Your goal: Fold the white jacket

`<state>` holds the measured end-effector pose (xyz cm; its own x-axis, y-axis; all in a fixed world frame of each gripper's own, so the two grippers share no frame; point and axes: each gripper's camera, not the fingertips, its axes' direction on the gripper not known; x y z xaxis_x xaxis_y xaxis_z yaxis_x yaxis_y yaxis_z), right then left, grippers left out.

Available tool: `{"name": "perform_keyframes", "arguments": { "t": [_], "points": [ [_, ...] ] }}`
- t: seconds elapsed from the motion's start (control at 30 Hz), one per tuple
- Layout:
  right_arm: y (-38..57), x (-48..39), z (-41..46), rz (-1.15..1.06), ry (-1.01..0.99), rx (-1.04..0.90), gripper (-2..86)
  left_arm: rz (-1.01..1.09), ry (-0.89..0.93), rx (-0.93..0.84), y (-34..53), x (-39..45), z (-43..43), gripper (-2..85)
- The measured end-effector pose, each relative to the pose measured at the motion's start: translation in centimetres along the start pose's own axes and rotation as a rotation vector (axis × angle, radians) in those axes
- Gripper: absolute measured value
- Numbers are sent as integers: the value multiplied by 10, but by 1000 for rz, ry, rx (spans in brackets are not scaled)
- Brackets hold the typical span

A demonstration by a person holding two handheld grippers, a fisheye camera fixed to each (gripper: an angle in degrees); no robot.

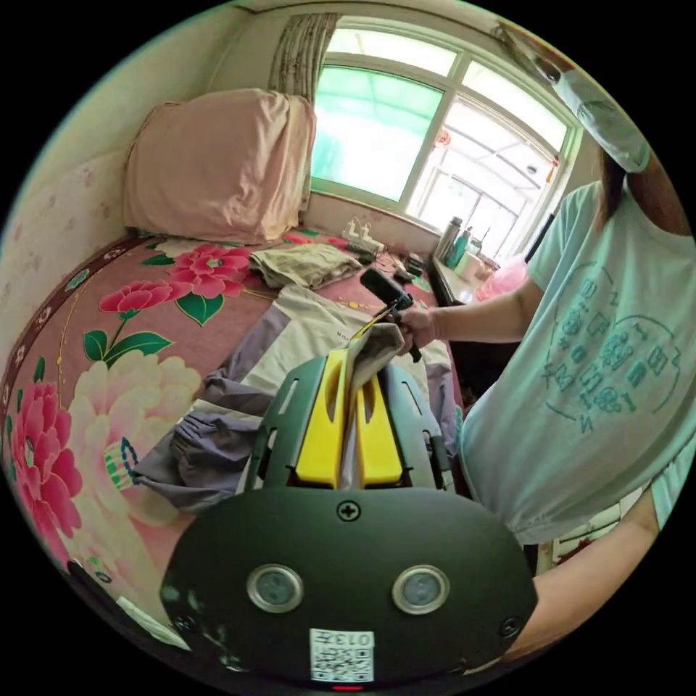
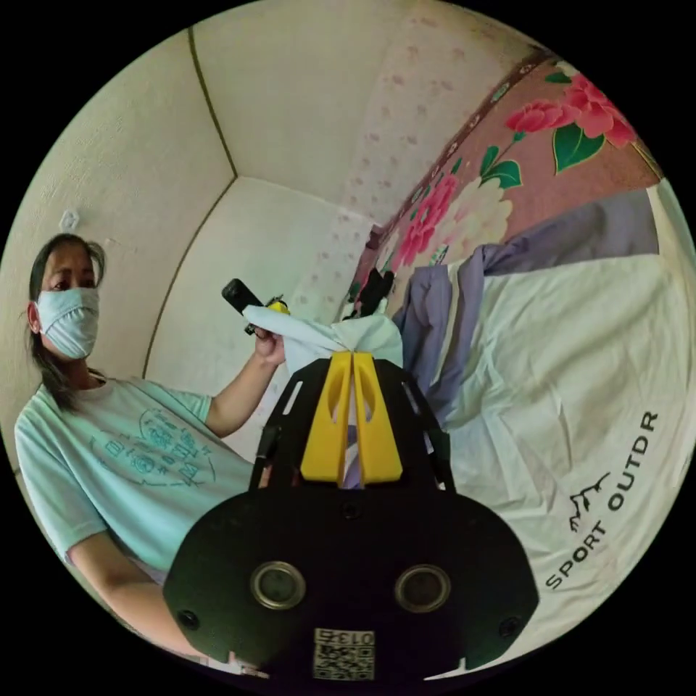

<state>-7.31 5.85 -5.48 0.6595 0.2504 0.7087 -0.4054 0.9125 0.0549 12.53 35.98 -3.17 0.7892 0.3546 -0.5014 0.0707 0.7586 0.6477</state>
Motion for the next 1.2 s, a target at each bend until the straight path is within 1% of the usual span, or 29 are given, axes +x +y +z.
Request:
{"name": "perform_keyframes", "arguments": {
  "t": [0.07,0.1,0.13,0.2,0.27,0.33,0.37,0.43,0.47,0.5,0.53,0.6,0.63,0.67,0.7,0.73,0.77,0.8,0.83,0.87,0.9,0.93,0.97,1.0,1.03,1.07,1.1,1.13,1.2],
  "points": [
    [3,2,4,18,32,-79,19,43,34,-74,-6,7,15,-4],
    [3,-1,1,8,62,-96,30,67,30,-84,-8,13,19,-4],
    [3,-6,-3,-12,83,-83,35,74,29,-85,-9,15,20,-4],
    [-6,-28,-24,-61,161,45,67,97,30,-94,-12,22,22,-4],
    [-23,-43,-21,-89,228,31,74,109,29,-106,-15,26,25,-4],
    [-43,-59,1,-168,311,-57,72,126,20,-121,-20,32,28,-3],
    [-54,-68,23,-225,356,-134,66,131,15,-126,-24,35,30,-3],
    [-65,-72,64,-295,395,-314,29,140,20,-123,-30,40,29,-3],
    [-64,-64,92,-324,515,-478,22,131,-43,-168,-35,43,31,-3],
    [-63,-51,101,-297,508,-531,18,157,-71,-226,-35,46,40,-2],
    [-64,-43,99,-251,482,-520,16,153,-61,-232,-34,46,43,-2],
    [-66,-24,71,-106,379,-429,16,125,-4,-189,-29,44,48,-1],
    [-66,-24,60,-90,356,-397,18,123,0,-170,-28,44,47,-1],
    [-64,-28,38,-64,365,-338,21,113,12,-137,-27,44,44,-1],
    [-61,-36,18,-84,414,-291,34,98,12,-123,-26,42,43,-1],
    [-59,-43,9,-120,402,-270,41,93,13,-117,-26,41,43,-1],
    [-58,-64,-3,-217,345,-205,74,88,23,-107,-26,40,43,-1],
    [-60,-90,-3,-319,304,-182,100,85,35,-104,-27,39,44,0],
    [-61,-104,3,-380,296,-204,109,85,37,-105,-29,39,45,0],
    [-62,-130,22,-502,314,-296,121,89,40,-107,-32,39,45,0],
    [-62,-147,48,-605,380,-406,128,90,55,-108,-35,37,47,0],
    [-62,-152,60,-646,422,-452,123,88,62,-109,-37,36,47,0],
    [-60,-156,81,-720,500,-514,114,92,76,-111,-41,34,50,1],
    [-60,-151,98,-752,558,-546,72,93,92,-124,-45,31,55,2],
    [-61,-147,103,-750,568,-559,51,84,91,-142,-47,28,58,2],
    [-65,-135,108,-705,526,-601,36,58,80,-188,-50,20,67,3],
    [-72,-122,103,-584,444,-606,25,5,78,-212,-50,8,76,4],
    [-75,-115,98,-519,392,-596,23,-39,70,-216,-50,0,80,5],
    [-76,-77,79,-263,211,-537,18,-196,25,-248,-45,-30,106,6]
  ]
}}
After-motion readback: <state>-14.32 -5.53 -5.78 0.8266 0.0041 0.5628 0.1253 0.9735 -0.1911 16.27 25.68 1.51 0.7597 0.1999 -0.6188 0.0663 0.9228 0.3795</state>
